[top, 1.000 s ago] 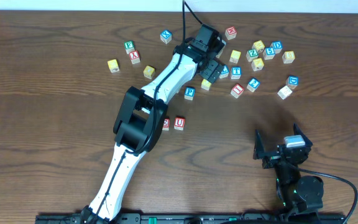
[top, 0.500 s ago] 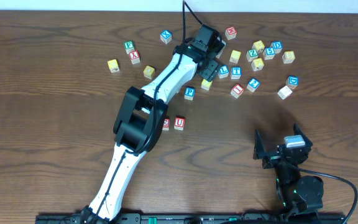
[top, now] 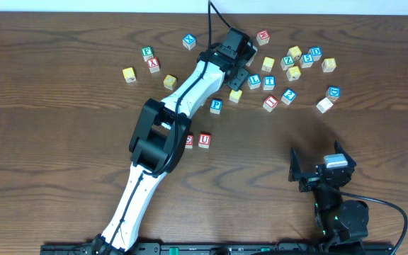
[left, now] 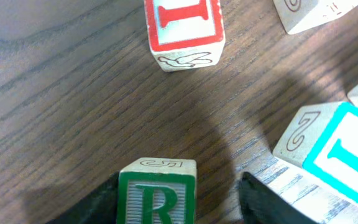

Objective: Spell out NEURIPS
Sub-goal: 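Lower the left gripper over the green R block and align, then close the left gripper on the green R block and lift, then carry the R block to the right of the U block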

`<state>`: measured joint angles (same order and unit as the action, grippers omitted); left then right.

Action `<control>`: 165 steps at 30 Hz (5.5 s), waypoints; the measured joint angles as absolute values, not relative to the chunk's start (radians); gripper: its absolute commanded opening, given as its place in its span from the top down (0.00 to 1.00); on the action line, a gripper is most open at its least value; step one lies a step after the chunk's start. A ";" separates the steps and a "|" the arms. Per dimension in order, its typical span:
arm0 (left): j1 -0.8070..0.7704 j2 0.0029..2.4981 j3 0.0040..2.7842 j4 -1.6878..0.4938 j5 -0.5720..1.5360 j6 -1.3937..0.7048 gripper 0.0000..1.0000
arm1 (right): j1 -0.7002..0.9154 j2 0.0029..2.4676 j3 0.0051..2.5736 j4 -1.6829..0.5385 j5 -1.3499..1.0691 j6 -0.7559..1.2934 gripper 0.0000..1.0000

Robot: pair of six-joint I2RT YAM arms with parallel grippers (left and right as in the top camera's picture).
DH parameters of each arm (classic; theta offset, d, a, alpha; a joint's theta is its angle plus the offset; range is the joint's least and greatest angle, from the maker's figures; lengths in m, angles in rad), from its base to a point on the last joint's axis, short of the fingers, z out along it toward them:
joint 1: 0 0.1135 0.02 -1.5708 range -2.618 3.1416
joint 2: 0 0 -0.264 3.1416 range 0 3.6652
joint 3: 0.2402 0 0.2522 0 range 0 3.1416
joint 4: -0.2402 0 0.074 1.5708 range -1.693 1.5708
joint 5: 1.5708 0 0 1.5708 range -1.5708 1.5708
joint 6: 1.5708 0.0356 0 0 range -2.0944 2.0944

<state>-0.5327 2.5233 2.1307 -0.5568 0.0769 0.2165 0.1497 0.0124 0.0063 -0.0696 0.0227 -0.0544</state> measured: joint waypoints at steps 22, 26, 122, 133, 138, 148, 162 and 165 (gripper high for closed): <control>-0.533 2.523 2.131 -0.557 0.076 0.218 0.70 | 0.150 0.012 0.006 -0.070 0.023 -0.054 0.01; -0.533 2.523 2.131 -0.556 0.075 0.217 0.71 | 0.150 0.012 0.006 -0.070 0.023 -0.054 0.01; -0.781 2.053 1.412 -0.646 -0.150 -0.600 0.93 | 0.150 0.012 0.006 -0.070 0.023 -0.054 0.01; -0.788 2.053 1.402 -0.643 -0.200 -0.632 0.93 | 0.150 0.012 0.006 -0.070 0.023 -0.054 0.01; -0.791 2.051 1.395 -0.640 -0.223 -0.657 0.93 | 0.150 0.012 0.006 -0.070 0.023 -0.054 0.01; -0.793 2.049 1.388 -0.649 -0.250 -0.707 0.93 | 0.150 0.012 0.006 -0.070 0.023 -0.054 0.01; -0.793 2.049 1.384 -0.696 -0.306 -0.787 0.93 | 0.150 0.012 0.006 -0.070 0.023 -0.054 0.01; -0.793 2.049 1.384 -0.698 -0.307 -0.789 0.93 | 0.150 0.012 0.006 -0.070 0.023 -0.054 0.01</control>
